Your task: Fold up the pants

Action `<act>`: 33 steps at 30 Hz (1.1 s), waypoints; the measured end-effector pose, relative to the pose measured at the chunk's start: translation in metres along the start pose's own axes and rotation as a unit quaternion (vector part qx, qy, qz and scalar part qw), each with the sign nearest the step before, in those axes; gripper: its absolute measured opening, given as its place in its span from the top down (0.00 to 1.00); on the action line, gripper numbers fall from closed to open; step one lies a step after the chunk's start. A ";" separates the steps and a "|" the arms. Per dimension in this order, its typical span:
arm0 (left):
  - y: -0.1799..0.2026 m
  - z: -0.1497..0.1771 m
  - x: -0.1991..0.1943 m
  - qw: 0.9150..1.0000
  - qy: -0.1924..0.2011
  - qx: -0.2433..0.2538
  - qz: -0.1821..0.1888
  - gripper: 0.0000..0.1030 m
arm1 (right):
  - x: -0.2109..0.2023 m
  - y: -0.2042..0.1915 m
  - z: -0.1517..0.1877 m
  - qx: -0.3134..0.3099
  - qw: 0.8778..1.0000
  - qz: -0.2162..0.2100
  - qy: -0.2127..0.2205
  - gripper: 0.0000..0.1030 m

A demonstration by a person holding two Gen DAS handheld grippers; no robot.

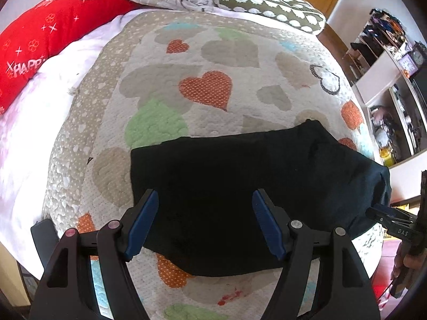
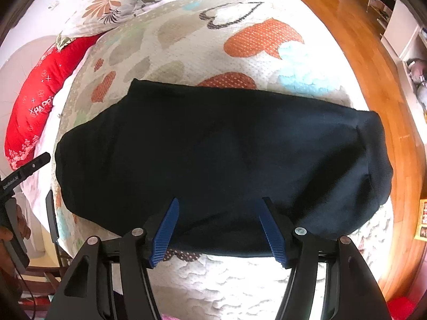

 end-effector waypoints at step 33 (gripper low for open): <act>0.295 -0.027 0.051 0.942 -0.079 0.308 0.104 0.20 | -0.004 0.146 0.077 0.211 0.965 -0.131 0.086 0.32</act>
Point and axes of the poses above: each gripper's, at about its wrist camera, not at the fingertips, and x roughly the way its jaws point, y to its right, z to its underside, the point moved 6 cm from there along x, roughly the way its jaws point, and after that the axes turned 14 degrees about -y, right-handed, at the moved point
